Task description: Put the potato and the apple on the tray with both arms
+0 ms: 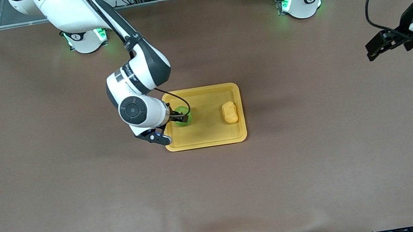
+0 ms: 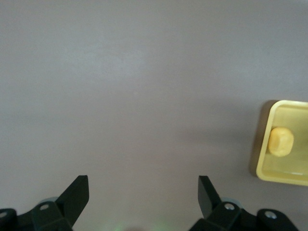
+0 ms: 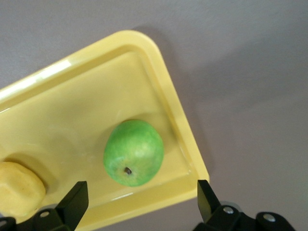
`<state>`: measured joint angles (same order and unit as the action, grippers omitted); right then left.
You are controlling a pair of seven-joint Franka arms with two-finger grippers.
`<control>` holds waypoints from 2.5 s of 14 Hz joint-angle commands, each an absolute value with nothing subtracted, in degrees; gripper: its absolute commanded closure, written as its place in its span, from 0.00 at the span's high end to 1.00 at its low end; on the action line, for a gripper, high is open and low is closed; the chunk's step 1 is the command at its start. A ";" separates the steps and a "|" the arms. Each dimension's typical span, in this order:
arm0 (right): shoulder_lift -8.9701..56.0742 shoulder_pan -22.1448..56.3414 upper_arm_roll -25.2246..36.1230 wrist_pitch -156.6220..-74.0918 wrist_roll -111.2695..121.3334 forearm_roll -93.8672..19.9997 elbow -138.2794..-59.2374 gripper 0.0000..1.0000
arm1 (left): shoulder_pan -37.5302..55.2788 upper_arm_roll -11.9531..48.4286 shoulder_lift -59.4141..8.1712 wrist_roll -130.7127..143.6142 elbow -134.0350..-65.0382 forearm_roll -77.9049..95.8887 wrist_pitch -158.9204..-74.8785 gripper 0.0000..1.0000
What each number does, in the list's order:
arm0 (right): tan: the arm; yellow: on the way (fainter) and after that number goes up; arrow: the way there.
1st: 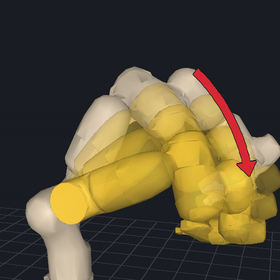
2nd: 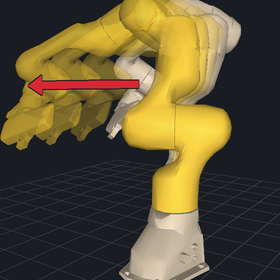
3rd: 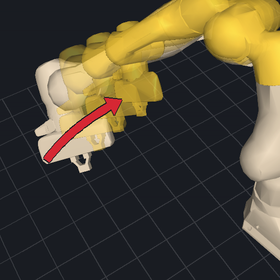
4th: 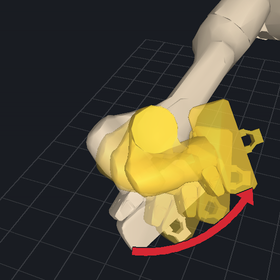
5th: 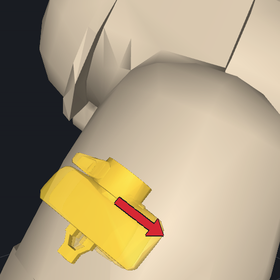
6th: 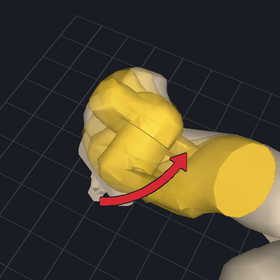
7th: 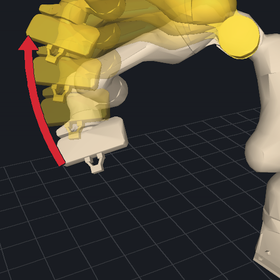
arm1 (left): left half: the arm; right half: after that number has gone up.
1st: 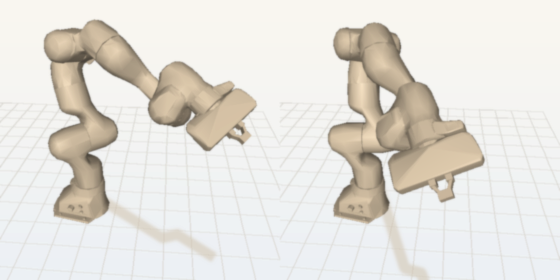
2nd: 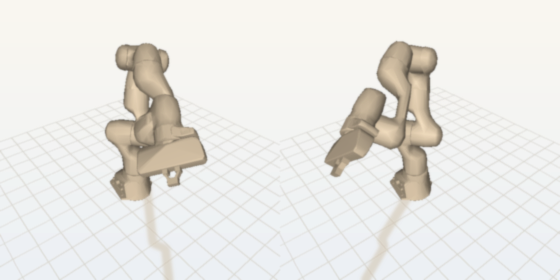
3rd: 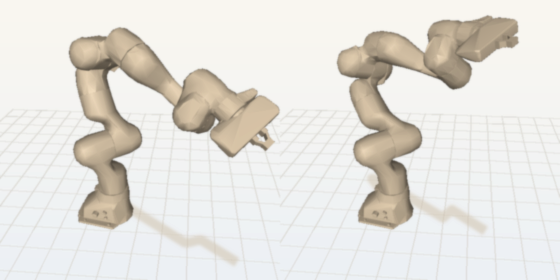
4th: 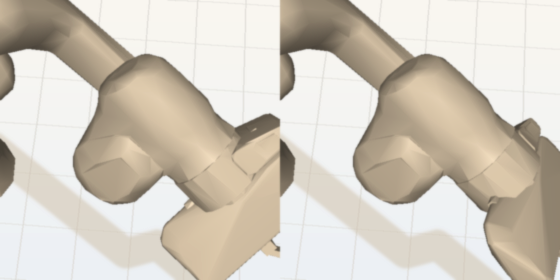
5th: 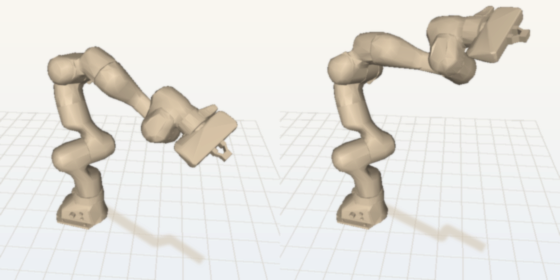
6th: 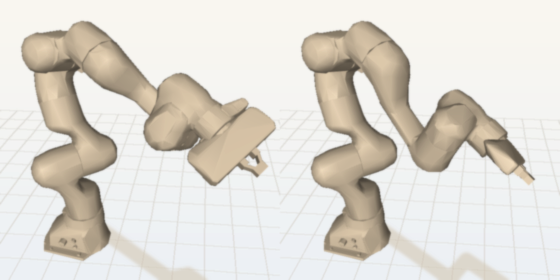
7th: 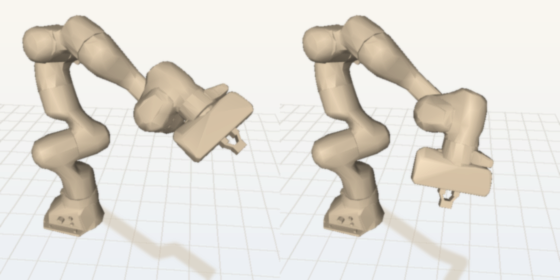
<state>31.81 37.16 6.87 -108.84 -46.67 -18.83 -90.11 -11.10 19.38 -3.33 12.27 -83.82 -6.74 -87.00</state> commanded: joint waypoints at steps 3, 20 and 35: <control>28.84 33.85 7.03 -103.46 -47.02 -18.11 -88.59 1.00 | -12.39 19.51 -2.11 9.93 -84.11 -6.07 -83.94 1.00; 11.43 14.78 5.98 -85.62 -26.38 -12.05 -89.12 1.00 | 1.41 5.10 8.26 8.17 -92.99 -2.46 -82.26 1.00; -1.49 3.63 4.75 -76.12 -11.17 -7.21 -90.88 1.00 | 1.14 5.10 8.26 7.56 -92.72 -2.37 -82.27 1.00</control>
<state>1.54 7.38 6.50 -76.32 -12.62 -8.08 -88.35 0.95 5.67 7.01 8.04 -91.93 -3.45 -82.06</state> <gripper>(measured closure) 0.000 0.000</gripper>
